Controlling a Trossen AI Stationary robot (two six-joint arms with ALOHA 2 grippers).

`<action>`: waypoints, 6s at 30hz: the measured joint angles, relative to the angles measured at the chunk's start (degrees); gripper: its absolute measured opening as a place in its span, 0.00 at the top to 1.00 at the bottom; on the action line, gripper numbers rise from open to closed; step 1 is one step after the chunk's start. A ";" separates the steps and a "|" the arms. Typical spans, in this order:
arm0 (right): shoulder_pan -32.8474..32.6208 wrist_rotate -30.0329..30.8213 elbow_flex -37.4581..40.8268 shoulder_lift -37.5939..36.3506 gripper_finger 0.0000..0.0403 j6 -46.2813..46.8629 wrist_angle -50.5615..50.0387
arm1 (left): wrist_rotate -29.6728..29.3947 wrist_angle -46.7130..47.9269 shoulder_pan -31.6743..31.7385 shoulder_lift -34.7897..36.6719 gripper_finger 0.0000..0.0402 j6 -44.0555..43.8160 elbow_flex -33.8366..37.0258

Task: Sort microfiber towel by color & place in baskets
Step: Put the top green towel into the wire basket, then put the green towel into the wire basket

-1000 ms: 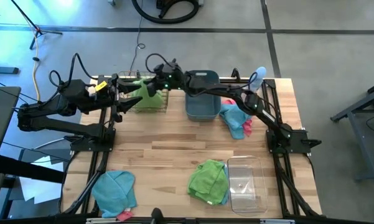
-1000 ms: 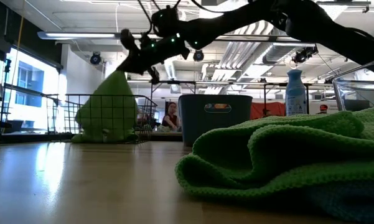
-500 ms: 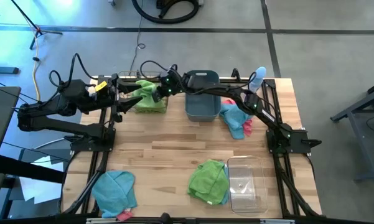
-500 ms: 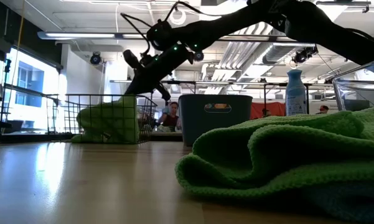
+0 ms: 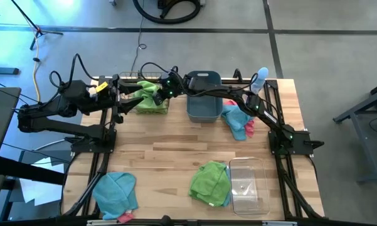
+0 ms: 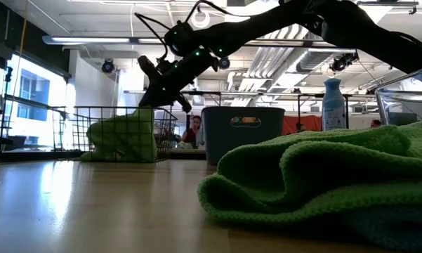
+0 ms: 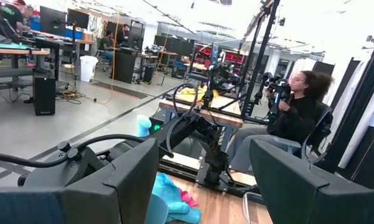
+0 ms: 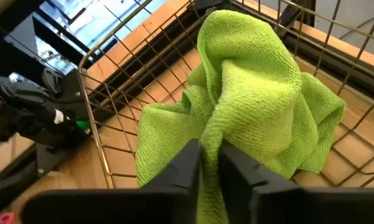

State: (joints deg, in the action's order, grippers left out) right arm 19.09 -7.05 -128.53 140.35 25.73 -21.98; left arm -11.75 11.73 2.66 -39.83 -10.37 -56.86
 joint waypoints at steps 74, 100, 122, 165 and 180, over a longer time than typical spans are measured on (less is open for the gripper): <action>-44.42 2.64 52.77 -48.81 0.31 -6.63 -15.11 | 1.96 6.51 -3.60 -9.66 0.40 -12.74 -0.02; -46.27 10.87 33.41 -21.76 0.31 -0.67 -35.99 | 4.13 6.45 -6.54 -10.99 0.40 -2.92 0.00; -46.64 9.88 35.61 -23.91 0.85 2.35 -38.25 | 3.35 6.47 -6.43 -10.99 0.40 -1.36 -0.02; -30.29 15.98 9.90 -33.57 1.00 -20.25 -12.32 | 18.52 3.69 -6.47 -6.87 0.40 -3.00 -0.02; -29.18 15.87 9.92 -33.55 1.00 -23.21 -7.32 | 26.80 3.28 -6.82 -15.62 0.40 -1.93 -0.02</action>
State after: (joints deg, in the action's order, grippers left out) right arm -10.09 8.82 -118.61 106.80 2.52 -29.29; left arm 15.05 15.00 -4.16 -55.45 -12.30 -56.88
